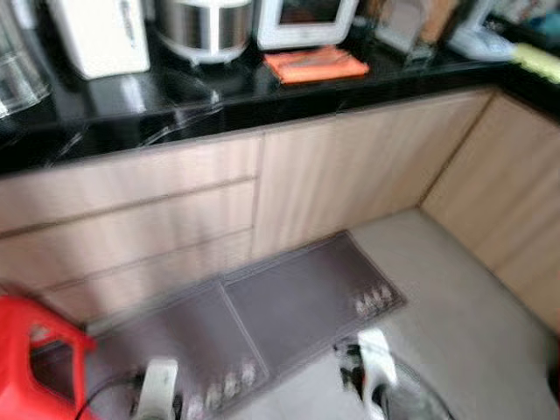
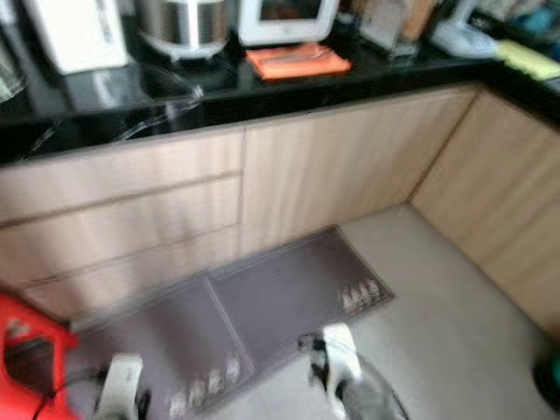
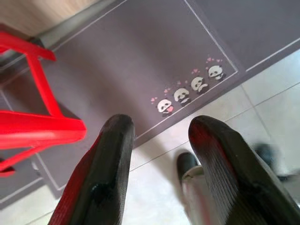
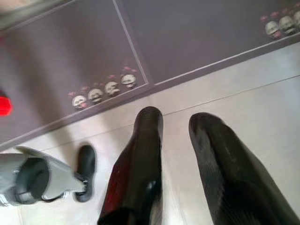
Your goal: Kitchen organization
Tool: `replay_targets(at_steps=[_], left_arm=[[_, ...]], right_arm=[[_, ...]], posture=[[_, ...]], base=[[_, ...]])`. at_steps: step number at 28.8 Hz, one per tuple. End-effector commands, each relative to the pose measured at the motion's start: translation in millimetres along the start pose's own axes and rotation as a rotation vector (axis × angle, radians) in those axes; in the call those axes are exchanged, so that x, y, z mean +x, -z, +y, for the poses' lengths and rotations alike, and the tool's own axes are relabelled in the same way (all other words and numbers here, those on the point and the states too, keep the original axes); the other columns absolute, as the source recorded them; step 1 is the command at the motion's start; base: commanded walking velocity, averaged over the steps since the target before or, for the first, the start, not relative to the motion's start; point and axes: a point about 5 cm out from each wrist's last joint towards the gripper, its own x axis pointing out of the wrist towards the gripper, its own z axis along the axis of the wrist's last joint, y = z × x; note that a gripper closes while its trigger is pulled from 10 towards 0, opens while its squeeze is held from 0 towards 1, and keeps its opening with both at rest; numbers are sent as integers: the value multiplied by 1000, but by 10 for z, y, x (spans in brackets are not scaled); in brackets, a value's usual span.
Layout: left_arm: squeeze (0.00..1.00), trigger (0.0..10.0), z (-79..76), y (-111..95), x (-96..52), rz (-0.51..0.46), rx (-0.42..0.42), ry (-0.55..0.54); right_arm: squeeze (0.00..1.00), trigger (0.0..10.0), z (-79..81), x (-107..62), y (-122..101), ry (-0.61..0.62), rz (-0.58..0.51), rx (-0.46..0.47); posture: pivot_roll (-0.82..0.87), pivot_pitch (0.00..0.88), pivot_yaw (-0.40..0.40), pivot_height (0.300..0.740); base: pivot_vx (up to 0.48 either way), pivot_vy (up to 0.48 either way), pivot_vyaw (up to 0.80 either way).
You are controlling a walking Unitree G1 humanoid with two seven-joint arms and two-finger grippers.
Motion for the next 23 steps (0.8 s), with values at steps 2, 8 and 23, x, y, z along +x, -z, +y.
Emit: replay_targets(at_steps=[2, 8, 23], left_arm=[[0, 10000, -66, 22, -7, 8, 40, 31], [0, 10000, -77, 23, -8, 8, 30, 30], [0, 10000, -43, 6, -4, -4, 29, 18]], right_arm=[[0, 10000, -86, -25, 17, 23, 9, -6], [0, 10000, -95, -28, 18, 26, 8, -3], [0, 10000, -112, -33, 15, 25, 10, -12]], posture=[[11, 41, -72, 740], [8, 41, -78, 740], [6, 44, -83, 740]], base=[[0, 0, -538], [0, 0, -533], [0, -115, -531]])
